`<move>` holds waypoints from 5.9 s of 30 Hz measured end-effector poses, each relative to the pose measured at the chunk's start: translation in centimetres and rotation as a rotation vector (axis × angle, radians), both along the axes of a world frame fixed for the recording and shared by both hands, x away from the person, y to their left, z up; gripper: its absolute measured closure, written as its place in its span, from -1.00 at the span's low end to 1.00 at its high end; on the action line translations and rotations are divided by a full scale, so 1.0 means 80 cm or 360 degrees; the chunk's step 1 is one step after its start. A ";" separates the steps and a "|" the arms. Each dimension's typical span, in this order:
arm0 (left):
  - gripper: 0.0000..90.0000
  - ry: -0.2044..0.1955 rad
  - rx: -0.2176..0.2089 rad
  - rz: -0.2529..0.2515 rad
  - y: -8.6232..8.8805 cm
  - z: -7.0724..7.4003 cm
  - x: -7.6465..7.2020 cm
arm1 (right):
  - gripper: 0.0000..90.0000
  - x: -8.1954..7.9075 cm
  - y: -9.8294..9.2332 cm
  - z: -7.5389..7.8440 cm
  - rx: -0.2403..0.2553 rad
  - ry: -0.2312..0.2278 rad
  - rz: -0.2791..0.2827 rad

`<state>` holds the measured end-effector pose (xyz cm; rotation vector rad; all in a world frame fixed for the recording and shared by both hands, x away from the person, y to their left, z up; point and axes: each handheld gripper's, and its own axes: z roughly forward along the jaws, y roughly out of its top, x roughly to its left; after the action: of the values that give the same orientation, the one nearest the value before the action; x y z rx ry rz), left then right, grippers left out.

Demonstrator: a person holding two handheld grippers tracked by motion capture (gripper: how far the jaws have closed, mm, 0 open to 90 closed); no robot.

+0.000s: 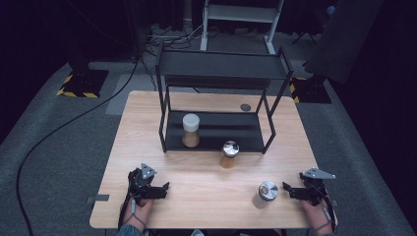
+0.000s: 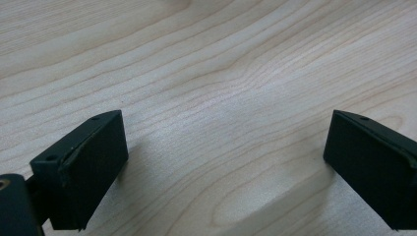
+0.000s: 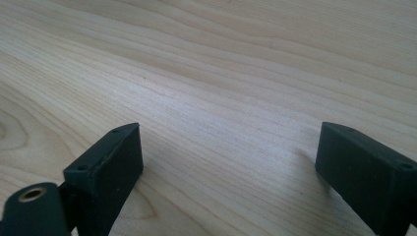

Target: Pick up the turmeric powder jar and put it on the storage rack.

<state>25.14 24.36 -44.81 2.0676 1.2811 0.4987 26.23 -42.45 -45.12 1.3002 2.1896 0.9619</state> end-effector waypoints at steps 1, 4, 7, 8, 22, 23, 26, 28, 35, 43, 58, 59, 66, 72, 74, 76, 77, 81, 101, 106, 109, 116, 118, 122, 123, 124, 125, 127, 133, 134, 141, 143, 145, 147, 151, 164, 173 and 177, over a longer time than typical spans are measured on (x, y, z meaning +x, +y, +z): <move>-0.94 -0.0002 -0.0001 -0.0001 0.000 0.000 0.000 | -0.77 0.000 0.000 0.000 -0.0001 0.0000 0.0000; -0.94 0.0000 0.0000 0.0000 0.000 0.000 0.000 | -0.77 0.001 -0.001 0.000 -0.0001 0.0003 0.0007; -0.94 0.0000 -0.0001 0.0000 0.000 0.000 0.000 | -0.77 0.003 -0.001 0.001 -0.0001 0.0004 0.0016; -0.94 0.0000 -0.0001 0.0000 0.000 0.000 0.000 | -0.77 0.003 -0.001 0.001 -0.0001 0.0004 0.0016; -0.94 0.0000 0.0000 0.0000 0.000 0.000 0.000 | -0.83 0.006 0.000 0.028 0.0016 0.0014 -0.0003; -0.94 0.0000 0.0000 0.0000 0.000 0.000 0.000 | -0.83 0.006 0.000 0.031 0.0019 0.0011 -0.0003; -0.94 0.0000 0.0000 0.0000 0.000 0.000 0.000 | -0.83 0.005 0.001 0.042 0.0026 0.0004 -0.0003; -0.94 0.0000 0.0000 0.0001 0.000 0.000 0.000 | -0.83 0.005 0.003 0.049 0.0026 -0.0003 -0.0001; -0.94 -0.0002 -0.0001 0.0005 0.000 0.000 0.000 | -0.83 0.003 0.011 0.073 0.0058 -0.0024 -0.0035; -0.94 -0.0001 0.0000 0.0007 0.000 0.000 0.000 | -0.83 0.002 0.021 0.100 0.0097 -0.0047 -0.0064; -0.94 -0.0001 -0.0001 0.0007 0.000 0.000 0.000 | -0.81 0.004 0.055 0.143 0.0081 -0.0087 -0.0074; -0.94 -0.0001 0.0000 0.0007 0.000 0.000 0.000 | -0.81 0.004 0.058 0.146 0.0079 -0.0094 -0.0076; -0.94 -0.0002 -0.0001 0.0008 0.000 0.000 -0.001 | -0.81 0.006 0.080 0.162 0.0072 -0.0117 -0.0076; -0.94 -0.0001 0.0000 0.0012 -0.001 0.000 -0.001 | -0.81 0.013 0.098 0.172 0.0063 -0.0122 -0.0051; -0.94 -0.0001 0.0000 0.0013 -0.001 0.000 -0.001 | -0.81 0.015 0.104 0.175 0.0056 -0.0126 -0.0041; -0.94 -0.0001 -0.0001 0.0014 -0.001 0.000 -0.001 | -0.81 0.016 0.110 0.176 0.0054 -0.0133 -0.0028; -0.94 -0.0001 0.0001 0.0013 -0.001 0.000 -0.001 | -0.81 0.017 0.113 0.177 0.0051 -0.0139 -0.0023; -0.94 0.0000 0.0001 0.0017 -0.001 0.000 -0.001 | -0.81 0.020 0.124 0.180 0.0052 -0.0153 -0.0004; -0.94 0.0001 0.0003 0.0020 -0.001 0.000 -0.001 | -0.82 0.035 0.182 0.190 0.0065 -0.0161 0.0043; -0.94 0.0001 0.0003 0.0020 -0.001 0.000 -0.001 | -0.82 0.040 0.197 0.191 0.0058 -0.0158 0.0065; -0.94 0.0000 0.0002 0.0020 -0.001 0.000 -0.001 | -0.82 0.043 0.206 0.190 0.0058 -0.0158 0.0070; -0.94 0.0001 0.0002 0.0020 -0.001 0.000 -0.001 | -0.82 0.049 0.224 0.187 0.0060 -0.0157 0.0071; -0.94 0.0001 0.0003 0.0020 -0.001 0.000 -0.001 | -0.82 0.051 0.229 0.184 0.0062 -0.0153 0.0074; -0.94 0.0001 0.0003 0.0020 -0.001 0.000 -0.001 | -0.82 0.057 0.234 0.179 0.0080 -0.0133 0.0077; -0.94 0.0001 0.0002 0.0020 -0.001 0.000 -0.001 | -0.82 0.059 0.235 0.178 0.0086 -0.0122 0.0080; -0.94 0.0000 0.0002 0.0020 -0.001 0.000 -0.001 | -0.82 0.060 0.237 0.177 0.0087 -0.0114 0.0081; -0.94 0.0001 0.0002 0.0020 -0.001 0.000 -0.001 | -0.82 0.062 0.239 0.176 0.0082 -0.0113 0.0082; -0.94 0.0000 0.0002 0.0020 -0.001 0.000 -0.001 | -0.82 0.064 0.242 0.175 0.0077 -0.0105 0.0084; -0.94 0.0001 0.0003 0.0020 -0.001 0.000 -0.001 | -0.82 0.071 0.253 0.170 0.0070 -0.0085 0.0090; -0.94 0.0001 0.0002 0.0020 -0.001 0.000 -0.001 | -0.82 0.072 0.255 0.170 0.0066 -0.0084 0.0094; -0.94 0.0000 0.0002 0.0020 -0.001 0.000 -0.001 | -0.81 0.087 0.273 0.164 0.0045 -0.0033 0.0102; -0.94 0.0000 0.0003 0.0020 -0.001 0.000 -0.001 | -0.81 0.093 0.277 0.161 0.0040 -0.0003 0.0103; -0.94 0.0001 0.0002 0.0020 -0.001 0.000 -0.001 | -0.81 0.099 0.282 0.158 0.0027 0.0017 0.0099; -0.94 0.0001 0.0002 0.0020 -0.001 0.000 -0.001 | -0.81 0.104 0.286 0.154 0.0010 0.0035 0.0098; -0.94 0.0000 0.0003 0.0020 -0.001 0.000 -0.001 | -0.79 0.114 0.293 0.149 -0.0012 0.0085 0.0097; -0.94 0.0001 0.0003 0.0020 -0.001 0.000 -0.001 | -0.72 0.138 0.308 0.137 -0.0082 0.0237 0.0100; -0.94 0.0000 0.0002 0.0020 -0.001 0.000 -0.001 | -0.62 0.148 0.314 0.132 -0.0116 0.0313 0.0097; -0.94 0.0000 0.0003 0.0020 -0.001 0.000 -0.001 | -0.50 0.152 0.315 0.131 -0.0129 0.0338 0.0098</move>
<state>25.08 24.25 -44.80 2.0621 1.2950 0.5052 38.40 -17.23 -34.65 1.3585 2.4141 0.7792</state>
